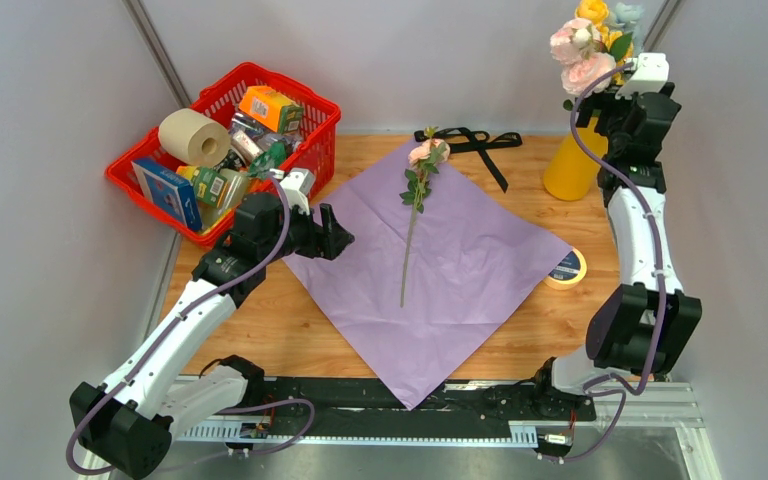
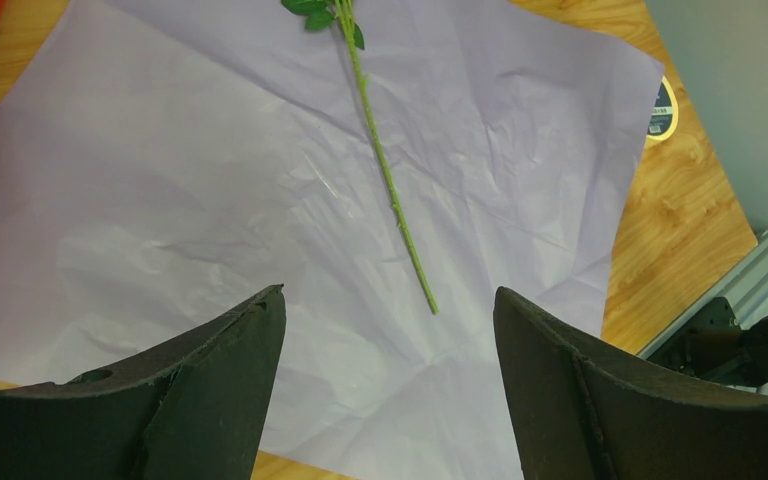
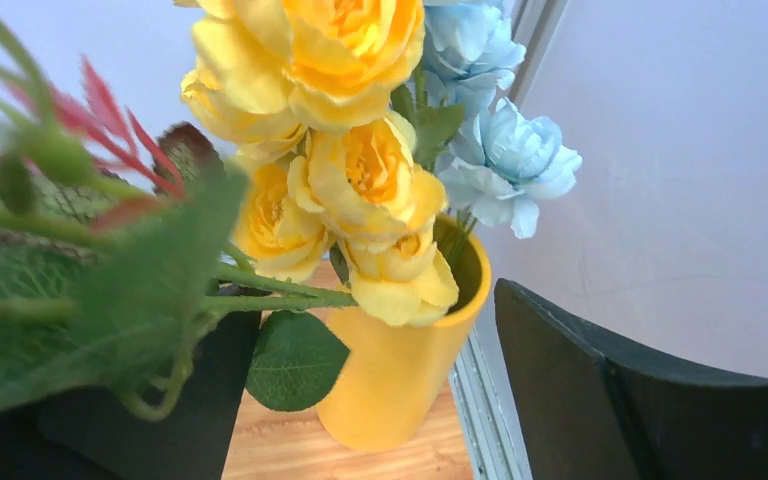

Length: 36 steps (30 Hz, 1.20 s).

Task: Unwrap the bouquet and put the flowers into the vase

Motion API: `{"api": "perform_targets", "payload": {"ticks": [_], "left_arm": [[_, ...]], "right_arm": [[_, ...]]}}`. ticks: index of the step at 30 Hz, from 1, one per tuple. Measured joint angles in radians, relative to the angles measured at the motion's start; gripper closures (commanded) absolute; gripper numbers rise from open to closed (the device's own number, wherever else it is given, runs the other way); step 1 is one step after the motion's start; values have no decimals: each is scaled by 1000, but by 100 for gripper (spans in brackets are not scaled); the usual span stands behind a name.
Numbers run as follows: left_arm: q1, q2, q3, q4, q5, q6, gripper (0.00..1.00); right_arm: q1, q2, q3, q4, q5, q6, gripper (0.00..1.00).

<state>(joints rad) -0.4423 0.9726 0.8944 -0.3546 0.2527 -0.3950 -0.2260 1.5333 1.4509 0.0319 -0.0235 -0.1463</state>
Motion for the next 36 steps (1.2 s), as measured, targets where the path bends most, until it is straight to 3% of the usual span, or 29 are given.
{"api": "perform_targets", "payload": {"ticks": [3,17,23,31,36], "left_arm": [[0,0,0,0,0,0,16],[0,0,0,0,0,0,16],[0,0,0,0,0,0,18],[-2,64,32,-32,-63,-31,34],[-60,232,153,-76,-146,-57,35]], "right_arm": [[0,-50,-10,-51,19,7,0],[0,-266,-174,-217,41,129,0],[0,-335,-245,-294,-33,226,0],[13,-455,-460,-331,-126,341,17],[158,-459,-595,-337,-106,373,17]]}}
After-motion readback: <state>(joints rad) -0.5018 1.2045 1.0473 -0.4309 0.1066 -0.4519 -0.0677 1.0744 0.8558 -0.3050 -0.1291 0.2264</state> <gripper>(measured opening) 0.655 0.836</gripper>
